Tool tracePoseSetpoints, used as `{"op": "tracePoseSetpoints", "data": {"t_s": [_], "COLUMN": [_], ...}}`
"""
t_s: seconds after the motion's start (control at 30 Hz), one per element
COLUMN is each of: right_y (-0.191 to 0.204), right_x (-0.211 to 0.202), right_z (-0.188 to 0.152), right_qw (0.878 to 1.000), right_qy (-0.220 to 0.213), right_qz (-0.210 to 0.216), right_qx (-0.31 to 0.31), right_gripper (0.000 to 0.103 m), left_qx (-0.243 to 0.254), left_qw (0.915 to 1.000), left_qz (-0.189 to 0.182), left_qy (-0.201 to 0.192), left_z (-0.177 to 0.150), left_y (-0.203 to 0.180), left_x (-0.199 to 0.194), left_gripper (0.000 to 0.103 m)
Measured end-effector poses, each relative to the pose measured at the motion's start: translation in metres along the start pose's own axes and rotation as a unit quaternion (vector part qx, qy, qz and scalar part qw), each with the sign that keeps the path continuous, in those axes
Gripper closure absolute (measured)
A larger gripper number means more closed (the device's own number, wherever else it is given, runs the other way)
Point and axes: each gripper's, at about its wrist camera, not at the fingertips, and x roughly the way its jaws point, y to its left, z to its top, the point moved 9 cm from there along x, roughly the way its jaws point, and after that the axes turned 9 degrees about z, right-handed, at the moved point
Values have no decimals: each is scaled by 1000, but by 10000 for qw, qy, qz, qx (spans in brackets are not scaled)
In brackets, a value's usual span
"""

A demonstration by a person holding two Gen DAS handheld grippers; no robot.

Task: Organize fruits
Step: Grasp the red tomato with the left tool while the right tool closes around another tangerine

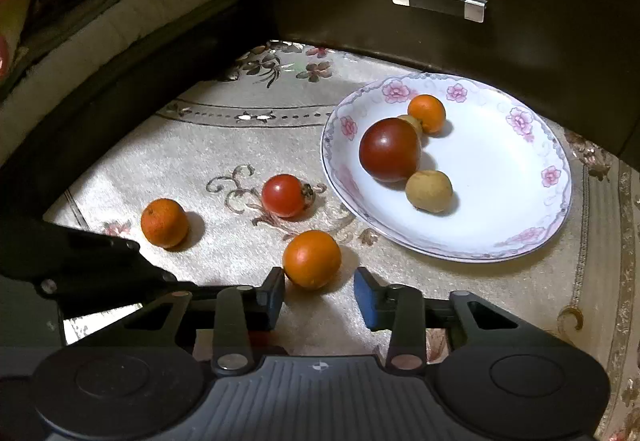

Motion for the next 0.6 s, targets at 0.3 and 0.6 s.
{"op": "tracePoseSetpoints", "data": {"t_s": [0.3,0.6], "right_y": [-7,-22], "right_x": [-6,-24], "right_z": [-1,-16], "right_qw": [10000,9997], "right_qy": [-7,67], "right_qz": [-50,-108], "right_qx": [55,195], "right_gripper": [78,78], "left_qx": [-50,58], "left_qw": [10000,9999], "left_qz": [27,119], "left_qy": [-15,-12], "left_z": [-1,-2], "left_y": [5,5], "left_x": [-3,-1], "left_gripper": [63,63]}}
